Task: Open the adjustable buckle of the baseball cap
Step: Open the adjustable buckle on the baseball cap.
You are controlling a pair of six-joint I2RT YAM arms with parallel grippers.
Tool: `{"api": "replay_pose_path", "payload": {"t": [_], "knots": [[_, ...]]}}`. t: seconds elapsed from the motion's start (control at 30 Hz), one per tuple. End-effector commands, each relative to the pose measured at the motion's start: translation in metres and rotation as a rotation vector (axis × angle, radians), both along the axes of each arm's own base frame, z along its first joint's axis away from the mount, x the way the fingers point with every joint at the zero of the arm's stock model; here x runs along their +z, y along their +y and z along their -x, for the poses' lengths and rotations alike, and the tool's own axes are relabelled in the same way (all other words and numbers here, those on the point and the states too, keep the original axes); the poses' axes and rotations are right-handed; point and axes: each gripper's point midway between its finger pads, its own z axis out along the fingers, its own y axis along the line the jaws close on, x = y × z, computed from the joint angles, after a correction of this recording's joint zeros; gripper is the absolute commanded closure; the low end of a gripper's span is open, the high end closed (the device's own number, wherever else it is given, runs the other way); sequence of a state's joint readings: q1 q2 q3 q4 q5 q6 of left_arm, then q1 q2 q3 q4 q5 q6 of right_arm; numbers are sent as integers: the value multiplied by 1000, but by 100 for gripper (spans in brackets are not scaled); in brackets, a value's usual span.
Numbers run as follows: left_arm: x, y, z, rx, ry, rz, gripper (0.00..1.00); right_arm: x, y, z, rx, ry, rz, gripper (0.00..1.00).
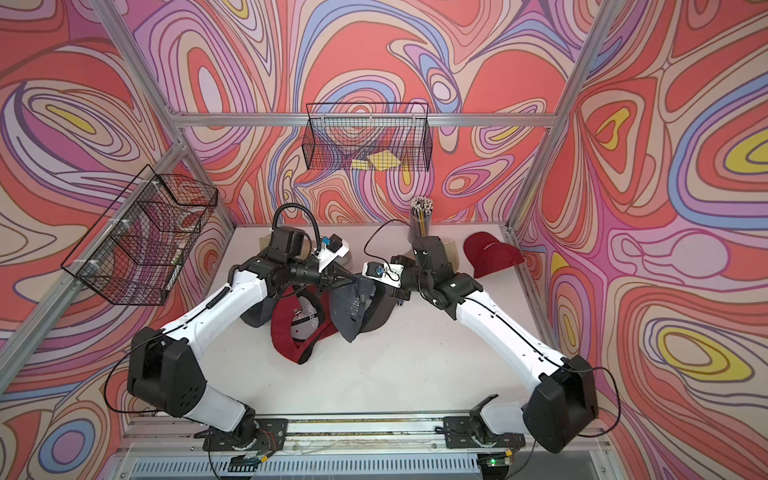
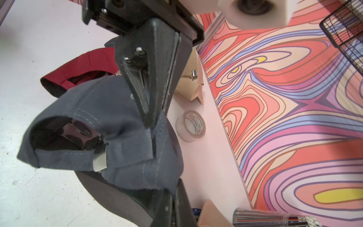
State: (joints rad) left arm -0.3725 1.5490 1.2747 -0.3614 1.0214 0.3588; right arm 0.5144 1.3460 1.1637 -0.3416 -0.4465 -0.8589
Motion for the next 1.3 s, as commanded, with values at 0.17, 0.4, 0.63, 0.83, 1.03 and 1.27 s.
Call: {"api": "replay_pose_path", "payload": {"t": [0.17,0.4,0.63,0.83,1.03,1.27], "knots": [[17,-6,-14,76,87,74,100,16,-7,-27,-275,138,-201,45],[20,-5,-23,160,142,106,100,32,-23,-12,-398,273,-344,33],[18,-6,-26,176,199,101,100,52,-16,32,-269,394,-432,44],[17,-6,-26,177,203,87,100,58,-3,35,-217,488,-457,53],[15,-6,-27,178,216,80,100,46,13,25,-223,600,-439,55],[11,-7,-29,179,231,71,100,40,20,10,-287,624,-455,61]]}}
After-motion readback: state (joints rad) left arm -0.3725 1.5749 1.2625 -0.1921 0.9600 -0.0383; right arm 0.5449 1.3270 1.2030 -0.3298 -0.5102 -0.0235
